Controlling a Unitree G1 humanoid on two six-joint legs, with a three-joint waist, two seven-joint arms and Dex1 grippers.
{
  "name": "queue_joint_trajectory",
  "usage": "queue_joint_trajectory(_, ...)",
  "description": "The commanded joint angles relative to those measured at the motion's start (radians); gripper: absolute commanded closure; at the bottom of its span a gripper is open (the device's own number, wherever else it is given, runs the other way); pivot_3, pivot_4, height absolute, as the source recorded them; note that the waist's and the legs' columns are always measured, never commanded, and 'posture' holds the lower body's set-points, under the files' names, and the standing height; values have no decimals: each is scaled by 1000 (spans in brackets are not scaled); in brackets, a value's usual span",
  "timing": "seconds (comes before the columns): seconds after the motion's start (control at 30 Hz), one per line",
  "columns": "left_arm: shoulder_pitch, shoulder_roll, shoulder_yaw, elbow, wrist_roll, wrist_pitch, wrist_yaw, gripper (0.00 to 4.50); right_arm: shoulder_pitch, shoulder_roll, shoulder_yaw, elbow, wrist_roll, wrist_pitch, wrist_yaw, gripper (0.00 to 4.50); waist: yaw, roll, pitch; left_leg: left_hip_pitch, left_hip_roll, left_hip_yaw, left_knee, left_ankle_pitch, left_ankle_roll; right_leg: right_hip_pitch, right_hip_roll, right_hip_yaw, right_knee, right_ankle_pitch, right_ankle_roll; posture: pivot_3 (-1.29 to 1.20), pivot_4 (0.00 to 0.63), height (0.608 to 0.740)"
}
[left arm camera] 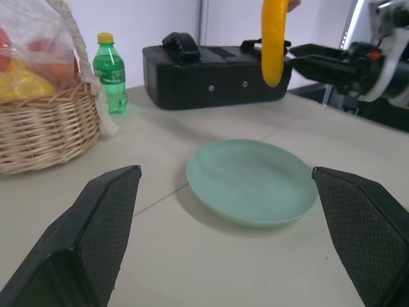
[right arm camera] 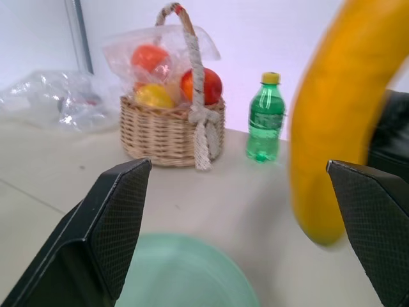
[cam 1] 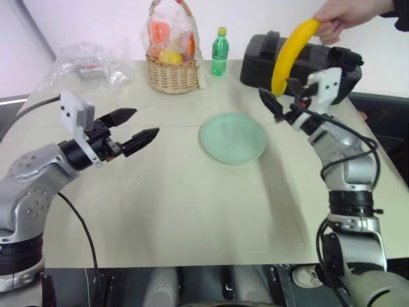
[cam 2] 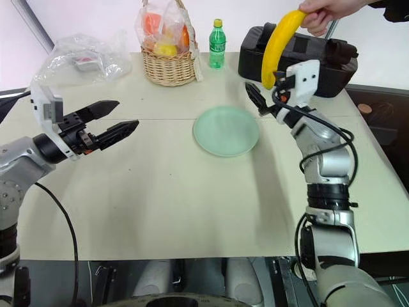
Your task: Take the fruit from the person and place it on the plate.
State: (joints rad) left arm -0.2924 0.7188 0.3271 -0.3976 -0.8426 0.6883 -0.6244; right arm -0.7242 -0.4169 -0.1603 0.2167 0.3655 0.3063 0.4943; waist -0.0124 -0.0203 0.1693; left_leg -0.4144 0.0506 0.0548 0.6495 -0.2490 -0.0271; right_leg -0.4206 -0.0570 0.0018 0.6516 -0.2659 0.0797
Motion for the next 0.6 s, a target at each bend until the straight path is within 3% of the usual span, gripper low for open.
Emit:
queue_joint_trajectory(0.03,38,-23,23,-63,-1,-14,39,0,-94,8,0,120,-40,-100,7,10,-3,0,0,0,0,0,0,0,0,0,0,0,0,0,0,0,150,740)
queue_joint_trajectory(0.27,95,-44,41,-120,-3,-14,92,0,-242,3,-6,392,-95,-242,17,10,-4,0,0,0,0,0,0,0,0,-1,0,0,0,0,0,0,150,740)
queue_joint_trajectory(0.37,109,-46,46,-128,0,-17,103,0,-278,3,-20,456,-96,-260,-4,860,-4,0,0,0,0,0,0,0,0,-1,0,0,0,0,0,0,150,740)
queue_joint_trajectory(0.53,114,-48,47,-130,4,-25,117,0,-278,15,-22,425,-84,-256,-1,3259,-4,0,0,0,0,0,0,0,0,-1,-1,0,0,0,0,0,150,740)
queue_joint_trajectory(0.6,113,-47,47,-129,4,-26,118,0,-276,18,-19,405,-85,-244,-8,3305,-5,0,0,0,0,0,0,0,0,-1,-1,0,0,0,0,0,150,740)
